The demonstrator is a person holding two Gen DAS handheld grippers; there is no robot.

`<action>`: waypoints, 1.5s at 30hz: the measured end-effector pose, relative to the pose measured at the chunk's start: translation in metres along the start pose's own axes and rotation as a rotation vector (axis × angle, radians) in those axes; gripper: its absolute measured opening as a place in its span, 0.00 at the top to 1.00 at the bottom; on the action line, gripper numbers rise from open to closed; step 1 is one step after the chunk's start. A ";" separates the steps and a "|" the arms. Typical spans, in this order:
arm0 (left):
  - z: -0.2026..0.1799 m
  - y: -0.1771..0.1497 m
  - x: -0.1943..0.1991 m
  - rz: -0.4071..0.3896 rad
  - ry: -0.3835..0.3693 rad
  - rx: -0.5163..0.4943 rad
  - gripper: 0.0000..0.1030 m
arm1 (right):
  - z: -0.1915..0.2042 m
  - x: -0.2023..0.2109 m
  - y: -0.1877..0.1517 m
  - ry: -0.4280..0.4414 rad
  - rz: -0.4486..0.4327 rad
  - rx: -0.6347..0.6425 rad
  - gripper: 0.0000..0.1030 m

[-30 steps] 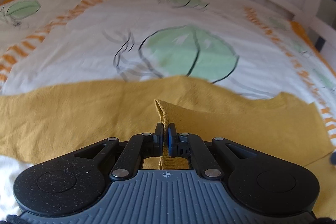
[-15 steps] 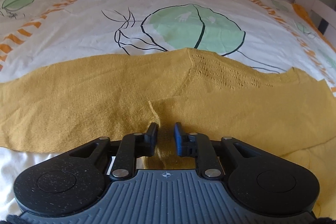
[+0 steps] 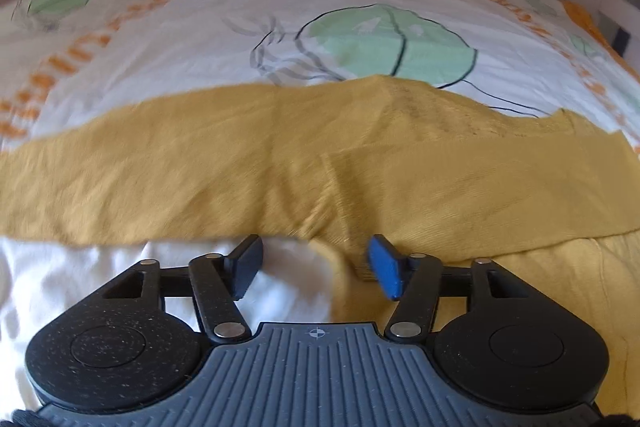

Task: Fold small clothes
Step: 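Fold the held side over the sweater body and open the left tool, then lower the left tool onto the other sleeve cuff and close on it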

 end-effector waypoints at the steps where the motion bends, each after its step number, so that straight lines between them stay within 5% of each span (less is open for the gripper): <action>1: 0.006 -0.002 0.001 -0.001 -0.015 0.021 0.42 | 0.001 -0.001 -0.001 -0.004 0.002 0.007 0.00; 9: 0.036 -0.012 0.011 0.013 -0.025 0.032 0.39 | 0.012 -0.022 -0.015 -0.042 0.058 0.089 0.00; 15: 0.043 -0.019 0.012 0.019 -0.069 -0.063 0.37 | 0.021 -0.033 -0.030 -0.127 0.030 0.225 0.00; 20: 0.041 -0.026 0.008 -0.005 -0.163 -0.073 0.12 | 0.021 -0.031 -0.042 -0.137 -0.071 0.247 0.00; 25: 0.041 -0.026 0.008 -0.023 -0.203 -0.066 0.08 | 0.017 -0.029 -0.041 -0.113 -0.081 0.237 0.00; 29: 0.050 -0.023 0.018 -0.053 -0.202 0.014 0.22 | 0.021 -0.028 -0.042 -0.131 -0.088 0.245 0.00; 34: 0.081 -0.011 0.040 -0.103 -0.130 0.171 0.22 | 0.029 -0.024 -0.044 -0.193 -0.078 0.236 0.01; 39: 0.146 0.006 0.067 -0.182 0.070 0.354 0.22 | 0.045 -0.017 -0.051 -0.211 -0.087 0.238 0.01; 45: 0.239 0.022 0.084 -0.171 0.142 0.584 0.22 | 0.078 -0.011 -0.051 -0.128 -0.081 0.245 0.01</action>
Point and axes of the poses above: each gripper's, at about its wrist camera, not at the fingertips, and x roughly against the way its jaws point, z to its left, y to its top, the point moved 6 cm from there along -x, roughly the way its jaws point, and after that the axes turned 8 degrees about z, right-handed, at the moved point
